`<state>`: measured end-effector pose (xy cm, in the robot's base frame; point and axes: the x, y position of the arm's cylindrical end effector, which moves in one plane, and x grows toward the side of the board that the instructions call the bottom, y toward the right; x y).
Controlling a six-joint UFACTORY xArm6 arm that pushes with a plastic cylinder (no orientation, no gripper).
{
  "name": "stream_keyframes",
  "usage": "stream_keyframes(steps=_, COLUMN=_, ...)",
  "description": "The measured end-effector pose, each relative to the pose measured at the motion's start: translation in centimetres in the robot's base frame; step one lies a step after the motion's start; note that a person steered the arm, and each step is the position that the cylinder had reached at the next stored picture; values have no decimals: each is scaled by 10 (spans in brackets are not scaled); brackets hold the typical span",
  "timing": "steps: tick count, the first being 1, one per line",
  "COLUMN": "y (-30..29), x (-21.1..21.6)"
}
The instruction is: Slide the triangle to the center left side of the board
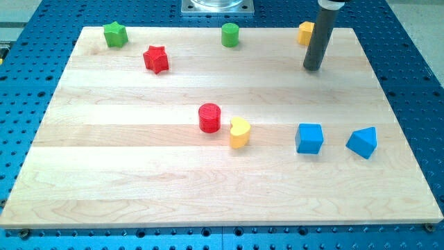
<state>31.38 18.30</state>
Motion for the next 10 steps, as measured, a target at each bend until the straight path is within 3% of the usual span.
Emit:
stream_keyframes(steps=5, y=-1, x=10)
stream_keyframes(steps=7, y=-50, x=21)
stream_keyframes(steps=9, y=92, x=146)
stream_keyframes(steps=10, y=94, x=205)
